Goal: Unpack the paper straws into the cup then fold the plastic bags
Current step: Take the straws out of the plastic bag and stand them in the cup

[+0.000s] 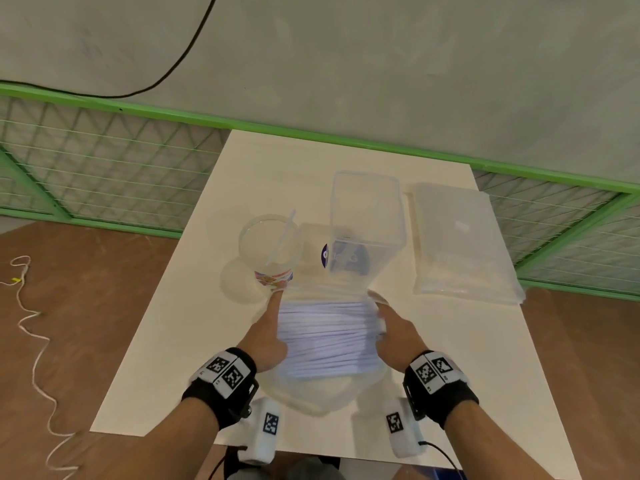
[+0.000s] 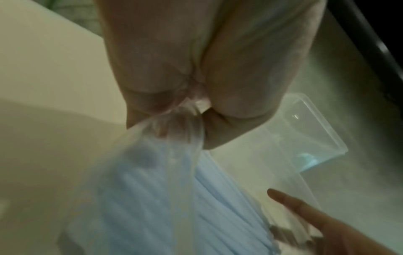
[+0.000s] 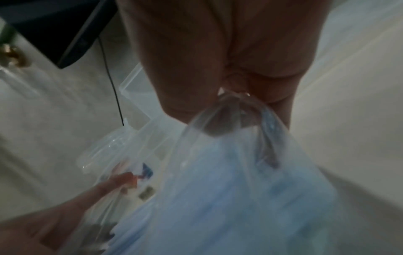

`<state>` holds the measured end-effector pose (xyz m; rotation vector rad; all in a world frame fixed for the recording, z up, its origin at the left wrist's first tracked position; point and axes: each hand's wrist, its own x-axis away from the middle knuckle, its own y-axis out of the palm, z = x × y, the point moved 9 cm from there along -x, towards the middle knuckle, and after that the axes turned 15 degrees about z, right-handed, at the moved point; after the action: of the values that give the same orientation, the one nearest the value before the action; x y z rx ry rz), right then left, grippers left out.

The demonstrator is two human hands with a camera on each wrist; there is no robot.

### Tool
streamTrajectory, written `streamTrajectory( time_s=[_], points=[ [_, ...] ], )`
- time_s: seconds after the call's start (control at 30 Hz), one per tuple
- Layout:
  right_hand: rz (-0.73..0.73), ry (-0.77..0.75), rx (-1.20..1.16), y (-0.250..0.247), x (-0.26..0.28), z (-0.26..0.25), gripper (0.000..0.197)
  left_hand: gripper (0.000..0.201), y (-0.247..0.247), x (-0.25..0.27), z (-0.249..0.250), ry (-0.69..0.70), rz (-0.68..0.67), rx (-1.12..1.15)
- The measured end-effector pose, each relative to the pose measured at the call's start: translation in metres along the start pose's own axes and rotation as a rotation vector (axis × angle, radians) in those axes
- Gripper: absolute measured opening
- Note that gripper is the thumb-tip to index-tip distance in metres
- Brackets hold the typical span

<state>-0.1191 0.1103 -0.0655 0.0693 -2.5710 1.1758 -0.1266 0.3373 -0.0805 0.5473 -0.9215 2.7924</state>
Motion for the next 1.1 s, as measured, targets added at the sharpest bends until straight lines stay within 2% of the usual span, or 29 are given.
streamTrajectory(
  time_s=[0.13,0.27,0.37,0.4,0.5,0.53,0.57,0.63,0.67,0.7,0.77,0.83,0.93,1.0,1.1],
  points=[
    [0.015,-0.003,0.015,-0.015,0.000,-0.002,0.087,0.103,-0.008,-0.001,-0.001,0.021,0.007,0.009],
    [-0.023,-0.093,0.172,-0.019,0.003,-0.011,0.089,0.108,-0.018,0.000,0.002,0.068,0.040,-0.111],
    [0.162,-0.186,0.167,-0.038,0.000,-0.020,0.092,0.112,-0.025,0.004,0.021,0.174,0.081,-0.103],
    [0.184,-0.215,0.182,-0.039,0.000,-0.019,0.092,0.113,-0.025,0.007,0.023,0.184,0.081,-0.115],
    [0.072,-0.161,0.393,-0.021,0.001,-0.003,0.085,0.113,-0.017,0.012,0.016,0.179,0.042,-0.200],
    [0.106,-0.130,0.454,-0.022,0.001,-0.003,0.077,0.112,-0.015,0.013,0.014,0.182,0.030,-0.200],
    [0.220,-0.155,0.488,-0.028,0.005,-0.013,0.068,0.111,-0.014,0.015,0.013,0.190,0.027,-0.178],
    [0.538,-0.349,0.440,-0.043,0.023,-0.053,0.048,0.108,-0.016,0.019,0.014,0.204,0.042,-0.130],
    [0.622,-0.464,0.383,-0.039,0.033,-0.069,0.040,0.106,-0.018,0.021,0.014,0.199,0.058,-0.126],
    [0.624,-0.583,0.331,-0.028,0.043,-0.085,0.033,0.103,-0.021,0.022,0.013,0.188,0.084,-0.133],
    [0.417,-0.748,0.255,0.014,0.048,-0.106,0.032,0.097,-0.026,0.025,0.011,0.175,0.147,-0.137],
    [0.255,-0.768,0.251,0.050,0.040,-0.114,0.044,0.096,-0.028,0.028,0.013,0.207,0.184,-0.114],
    [0.172,-0.758,0.350,0.079,0.018,-0.125,0.063,0.100,-0.025,0.031,0.014,0.236,0.163,-0.079],
    [0.106,-0.746,0.430,0.090,0.006,-0.129,0.062,0.102,-0.025,0.033,0.013,0.241,0.153,-0.068],
    [0.111,-0.787,0.462,0.095,0.000,-0.134,0.055,0.102,-0.028,0.036,0.011,0.241,0.166,-0.046]
  ],
)
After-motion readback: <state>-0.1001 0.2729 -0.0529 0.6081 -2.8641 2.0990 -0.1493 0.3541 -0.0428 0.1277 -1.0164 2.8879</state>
